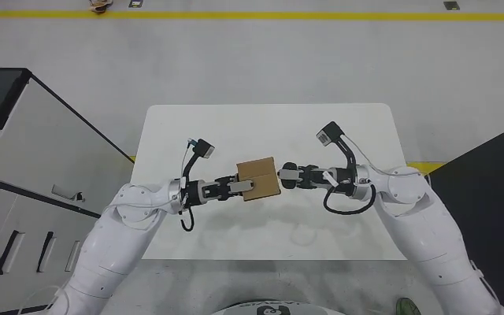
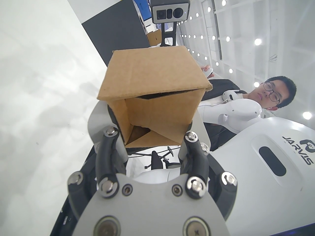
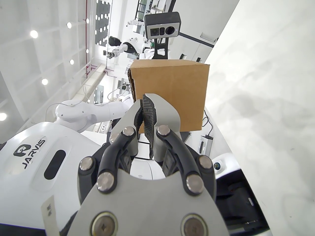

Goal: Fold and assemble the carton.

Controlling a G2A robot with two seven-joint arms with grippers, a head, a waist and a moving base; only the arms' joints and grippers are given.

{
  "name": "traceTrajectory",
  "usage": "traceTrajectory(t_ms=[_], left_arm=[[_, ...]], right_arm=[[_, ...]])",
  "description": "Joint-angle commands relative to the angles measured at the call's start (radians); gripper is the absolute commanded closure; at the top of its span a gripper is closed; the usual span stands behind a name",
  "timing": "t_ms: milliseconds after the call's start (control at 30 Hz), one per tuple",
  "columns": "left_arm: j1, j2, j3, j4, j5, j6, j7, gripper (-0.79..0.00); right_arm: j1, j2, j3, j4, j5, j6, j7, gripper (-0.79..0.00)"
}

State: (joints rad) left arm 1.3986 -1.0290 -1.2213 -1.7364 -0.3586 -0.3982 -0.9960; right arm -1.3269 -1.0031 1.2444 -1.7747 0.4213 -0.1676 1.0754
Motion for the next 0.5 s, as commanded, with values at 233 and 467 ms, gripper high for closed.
traceTrajectory(t_ms=[233,467], left_arm=[[-0.001,0.000,0.010,-0.001,-0.005,-0.003,-0.007,0.000],[-0.006,0.000,0.018,0.001,-0.011,-0.007,-0.011,0.000]], right_arm=[[-0.011,0.001,-0.001,-0.015,-0.001,0.002,-0.005,0.000],[-0.004,0.000,-0.013,-0.010,0.000,0.001,-0.005,0.000]])
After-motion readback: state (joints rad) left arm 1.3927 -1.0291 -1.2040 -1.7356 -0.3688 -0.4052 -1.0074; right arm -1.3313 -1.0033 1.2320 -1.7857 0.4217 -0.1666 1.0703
